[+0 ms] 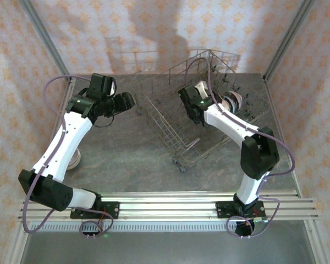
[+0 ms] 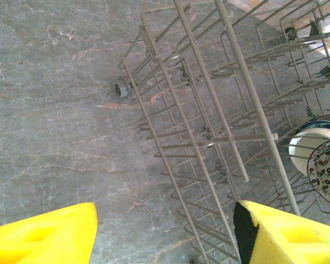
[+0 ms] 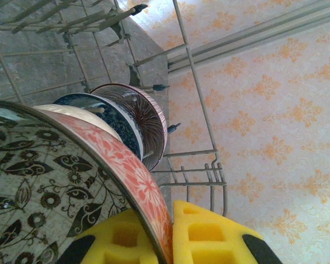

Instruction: Load the bowls into the dish rack

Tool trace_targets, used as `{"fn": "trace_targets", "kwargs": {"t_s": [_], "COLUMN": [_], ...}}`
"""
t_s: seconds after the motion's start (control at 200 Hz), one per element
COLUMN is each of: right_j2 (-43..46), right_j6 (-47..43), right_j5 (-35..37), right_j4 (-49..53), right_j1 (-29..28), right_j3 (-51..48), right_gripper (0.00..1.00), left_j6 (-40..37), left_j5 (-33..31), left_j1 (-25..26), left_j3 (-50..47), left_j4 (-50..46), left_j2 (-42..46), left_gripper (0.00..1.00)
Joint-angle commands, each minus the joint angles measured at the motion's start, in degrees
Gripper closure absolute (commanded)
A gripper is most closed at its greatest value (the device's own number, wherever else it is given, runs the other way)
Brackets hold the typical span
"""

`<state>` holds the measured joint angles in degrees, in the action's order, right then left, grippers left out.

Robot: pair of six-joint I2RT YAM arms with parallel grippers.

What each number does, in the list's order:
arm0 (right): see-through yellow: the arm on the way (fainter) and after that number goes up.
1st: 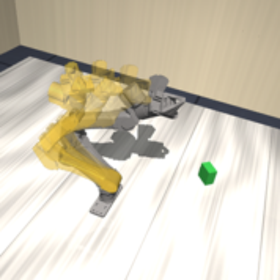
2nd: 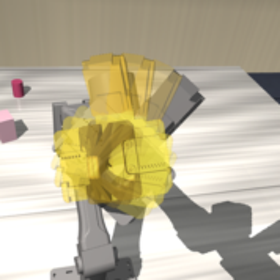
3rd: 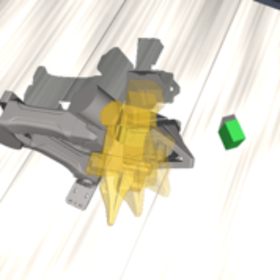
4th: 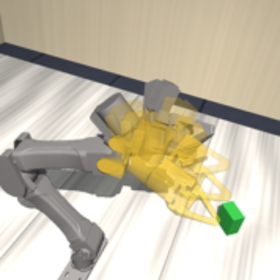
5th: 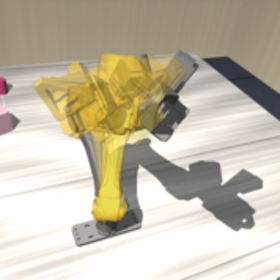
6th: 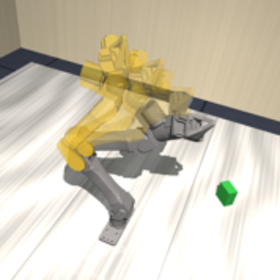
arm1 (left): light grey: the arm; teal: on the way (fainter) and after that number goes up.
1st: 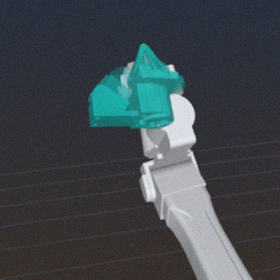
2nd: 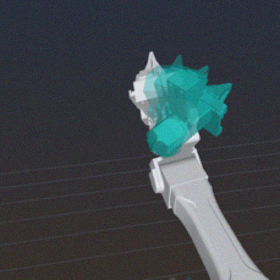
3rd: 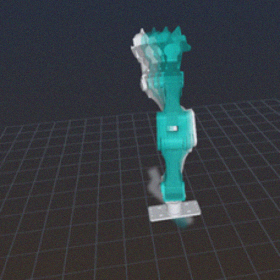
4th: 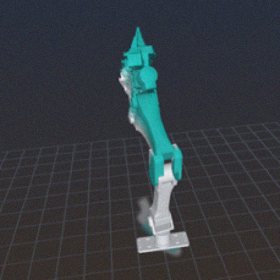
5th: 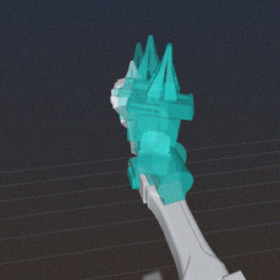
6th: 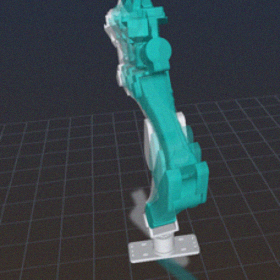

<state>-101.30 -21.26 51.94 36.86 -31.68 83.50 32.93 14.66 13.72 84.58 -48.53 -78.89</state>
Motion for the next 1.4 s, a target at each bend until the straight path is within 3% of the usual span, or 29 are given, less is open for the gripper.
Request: {"fn": "trace_targets", "kwargs": {"t_s": [0.0, 0.325, 0.951, 1.391], "right_j2": [-0.29, -1.84, -2.55, -2.39], "right_j6": [-0.01, -2.17, -15.43, -30.40], "right_j5": [-0.24, 0.97, 8.78, 8.19], "right_j4": [-0.45, -2.26, -12.87, -25.50], "right_j1": [1.60, 3.20, 3.47, 3.21], "right_j3": [-0.28, -0.27, -0.61, -5.37], "right_gripper": [1.00, 1.00, 1.00, 1.00], "left_j6": [-0.69, -0.50, -0.58, -1.33], "left_j5": [0.75, 0.82, 2.31, 5.03], "left_j1": [-0.70, -0.68, -0.66, -0.66], "left_j3": [0.72, 1.86, 1.83, 0.26], "left_j4": [0.35, 0.11, 1.34, 3.45], "left_j2": [-0.49, -1.83, -3.46, -3.24], "left_gripper": [0.33, 0.33, 0.33, 0.33]}}
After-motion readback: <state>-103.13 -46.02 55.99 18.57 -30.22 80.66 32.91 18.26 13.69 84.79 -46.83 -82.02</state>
